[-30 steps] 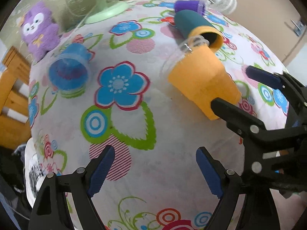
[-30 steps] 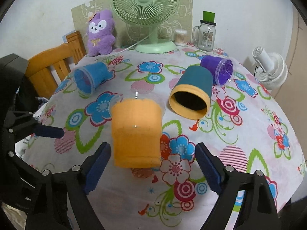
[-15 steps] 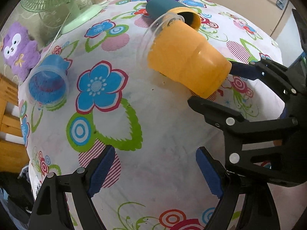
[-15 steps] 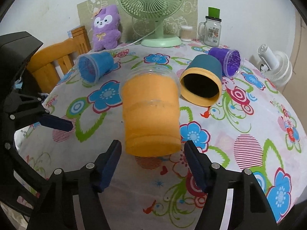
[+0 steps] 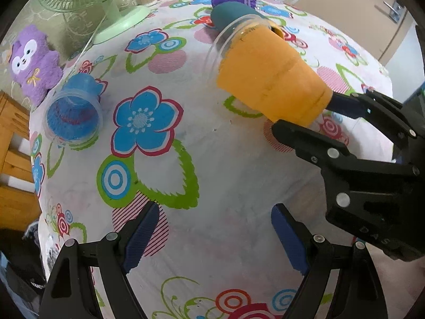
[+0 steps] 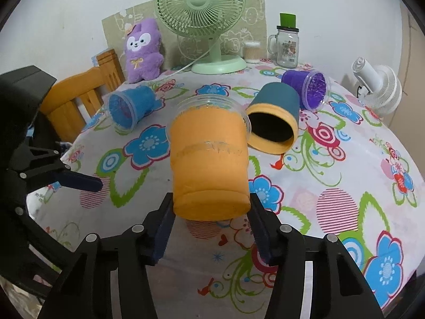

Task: Flip cup upside down
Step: 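Rotate the held orange cup with the right gripper so its base faces up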

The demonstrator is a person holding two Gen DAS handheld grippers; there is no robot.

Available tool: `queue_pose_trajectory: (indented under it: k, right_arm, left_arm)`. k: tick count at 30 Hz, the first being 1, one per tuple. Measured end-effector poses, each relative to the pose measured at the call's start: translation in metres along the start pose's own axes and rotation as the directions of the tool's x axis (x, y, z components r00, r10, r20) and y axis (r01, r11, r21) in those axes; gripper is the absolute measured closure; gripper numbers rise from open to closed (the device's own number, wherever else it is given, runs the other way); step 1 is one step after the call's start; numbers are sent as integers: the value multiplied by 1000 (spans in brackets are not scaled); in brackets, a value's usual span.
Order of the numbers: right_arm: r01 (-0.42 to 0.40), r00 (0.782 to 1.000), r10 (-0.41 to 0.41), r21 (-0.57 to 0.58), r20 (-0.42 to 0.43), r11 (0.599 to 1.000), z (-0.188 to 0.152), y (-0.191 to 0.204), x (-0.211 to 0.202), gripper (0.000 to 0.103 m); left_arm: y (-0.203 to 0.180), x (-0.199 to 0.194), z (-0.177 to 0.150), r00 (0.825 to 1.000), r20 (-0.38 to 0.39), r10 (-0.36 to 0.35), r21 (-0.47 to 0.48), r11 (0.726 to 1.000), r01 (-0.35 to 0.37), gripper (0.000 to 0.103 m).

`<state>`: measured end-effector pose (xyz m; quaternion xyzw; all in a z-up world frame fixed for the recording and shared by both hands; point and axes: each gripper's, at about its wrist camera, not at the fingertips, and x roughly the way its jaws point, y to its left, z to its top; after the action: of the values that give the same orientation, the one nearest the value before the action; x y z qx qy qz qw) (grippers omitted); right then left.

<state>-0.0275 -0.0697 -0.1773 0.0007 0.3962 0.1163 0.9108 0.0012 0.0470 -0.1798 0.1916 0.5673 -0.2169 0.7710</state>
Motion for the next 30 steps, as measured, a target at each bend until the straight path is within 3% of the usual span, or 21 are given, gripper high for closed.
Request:
queue_pose_trajectory:
  k: [9, 19, 27, 29, 30]
  right_arm:
    - [-39, 994, 38, -11, -103, 999, 33, -12, -17, 46]
    - [-107, 960, 87, -61, -266, 992, 61, -19, -23, 46]
    - [-203, 906, 145, -106, -396, 974, 81, -24, -19, 46]
    - [-226, 887, 155, -117, -434, 967, 84, -27, -17, 46]
    - [-249, 865, 166, -118, -474, 961, 85, -28, -15, 46]
  left_arm:
    - [4, -19, 9, 1000, 28, 1, -151, 989, 4, 15]
    - [4, -39, 21, 999, 50, 22, -323, 946, -4, 15]
    - [3, -46, 20, 997, 39, 69, -431, 901, -46, 15]
    - [3, -46, 18, 996, 33, 77, -459, 887, -54, 15]
    - [2, -45, 17, 996, 30, 79, -472, 880, -55, 15]
